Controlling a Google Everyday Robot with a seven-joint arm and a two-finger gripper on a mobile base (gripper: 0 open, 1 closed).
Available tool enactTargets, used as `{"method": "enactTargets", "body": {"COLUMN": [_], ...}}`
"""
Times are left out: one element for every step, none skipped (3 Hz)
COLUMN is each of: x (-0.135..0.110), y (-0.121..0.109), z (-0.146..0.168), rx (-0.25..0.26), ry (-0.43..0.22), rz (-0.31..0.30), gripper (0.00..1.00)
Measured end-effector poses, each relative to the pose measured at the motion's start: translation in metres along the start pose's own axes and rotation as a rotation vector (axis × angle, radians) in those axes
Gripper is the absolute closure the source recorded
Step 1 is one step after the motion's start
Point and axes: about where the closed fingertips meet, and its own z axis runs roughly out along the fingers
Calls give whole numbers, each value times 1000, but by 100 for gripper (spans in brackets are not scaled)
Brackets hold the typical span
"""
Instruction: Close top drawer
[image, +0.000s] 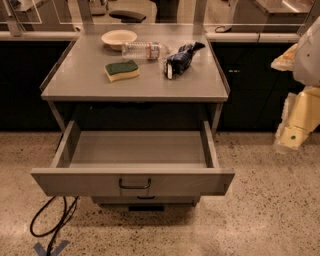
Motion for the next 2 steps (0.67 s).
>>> {"method": "enactTargets", "body": {"x": [0, 2], "y": [0, -7], "z": [0, 5], "rx": [0, -13], "ry": [0, -96], "rz": [0, -29], "gripper": [0, 0]}}
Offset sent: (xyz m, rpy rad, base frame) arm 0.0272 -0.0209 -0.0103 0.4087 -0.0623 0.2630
